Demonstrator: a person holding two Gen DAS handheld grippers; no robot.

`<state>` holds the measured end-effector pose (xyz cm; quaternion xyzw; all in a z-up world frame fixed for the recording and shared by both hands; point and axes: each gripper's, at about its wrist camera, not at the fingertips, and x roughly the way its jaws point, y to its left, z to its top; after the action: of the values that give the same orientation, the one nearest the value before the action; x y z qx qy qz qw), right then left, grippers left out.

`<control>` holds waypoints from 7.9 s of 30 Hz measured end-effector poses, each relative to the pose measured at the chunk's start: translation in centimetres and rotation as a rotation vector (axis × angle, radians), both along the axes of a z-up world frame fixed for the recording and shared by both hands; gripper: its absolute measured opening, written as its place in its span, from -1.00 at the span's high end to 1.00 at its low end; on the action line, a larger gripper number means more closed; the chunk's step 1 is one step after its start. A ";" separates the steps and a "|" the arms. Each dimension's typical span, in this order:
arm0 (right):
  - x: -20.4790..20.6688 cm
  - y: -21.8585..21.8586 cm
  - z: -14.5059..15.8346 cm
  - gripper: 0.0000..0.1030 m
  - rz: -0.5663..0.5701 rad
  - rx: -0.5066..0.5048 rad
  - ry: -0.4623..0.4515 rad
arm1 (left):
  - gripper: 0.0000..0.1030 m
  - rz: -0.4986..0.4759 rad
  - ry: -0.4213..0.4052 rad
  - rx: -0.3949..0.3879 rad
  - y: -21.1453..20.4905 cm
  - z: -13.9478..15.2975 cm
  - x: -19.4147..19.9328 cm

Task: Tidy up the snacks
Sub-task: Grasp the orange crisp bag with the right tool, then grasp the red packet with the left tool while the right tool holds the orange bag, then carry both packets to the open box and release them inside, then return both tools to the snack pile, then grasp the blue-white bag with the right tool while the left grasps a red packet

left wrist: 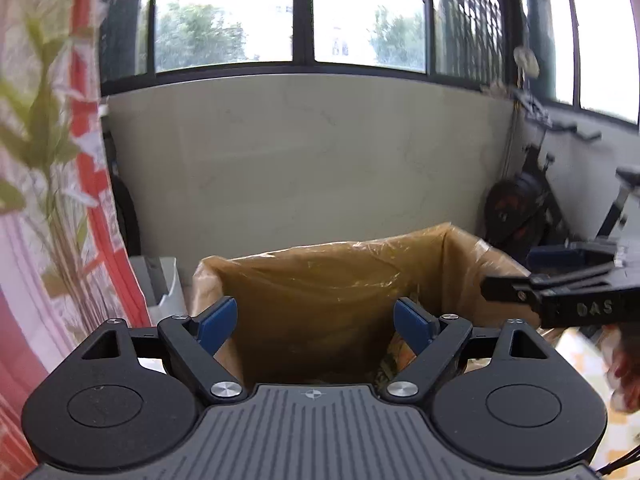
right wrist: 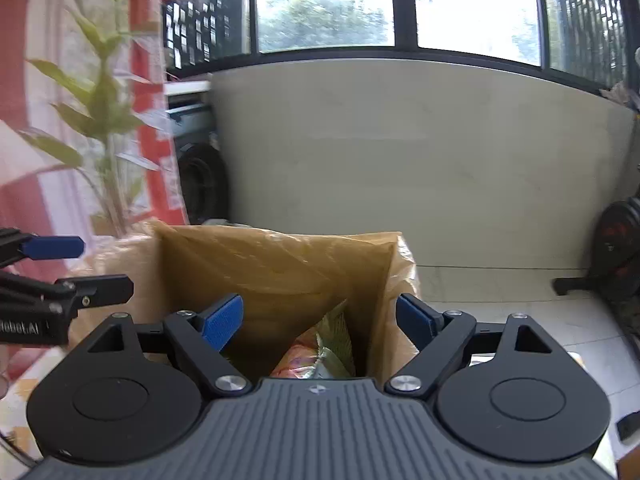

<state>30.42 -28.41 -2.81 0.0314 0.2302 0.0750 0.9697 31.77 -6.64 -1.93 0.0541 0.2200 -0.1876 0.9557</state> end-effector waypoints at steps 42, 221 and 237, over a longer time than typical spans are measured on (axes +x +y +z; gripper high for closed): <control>-15.1 -1.3 -14.9 -0.34 -0.213 -0.082 0.326 | -0.57 0.213 0.266 -0.126 9.3 -11.4 -12.2; -17.8 -0.1 -18.9 -0.18 0.030 0.135 0.199 | -0.19 0.228 0.332 -0.026 7.9 -16.5 -12.5; -17.8 0.0 -18.8 -0.18 0.027 0.136 0.198 | 0.08 0.224 0.343 0.020 9.8 -17.8 -8.6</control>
<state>12.64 -28.40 -21.65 0.1012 0.3197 0.1000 0.9368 23.20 3.18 -19.71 0.0063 0.3861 -0.0846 0.9185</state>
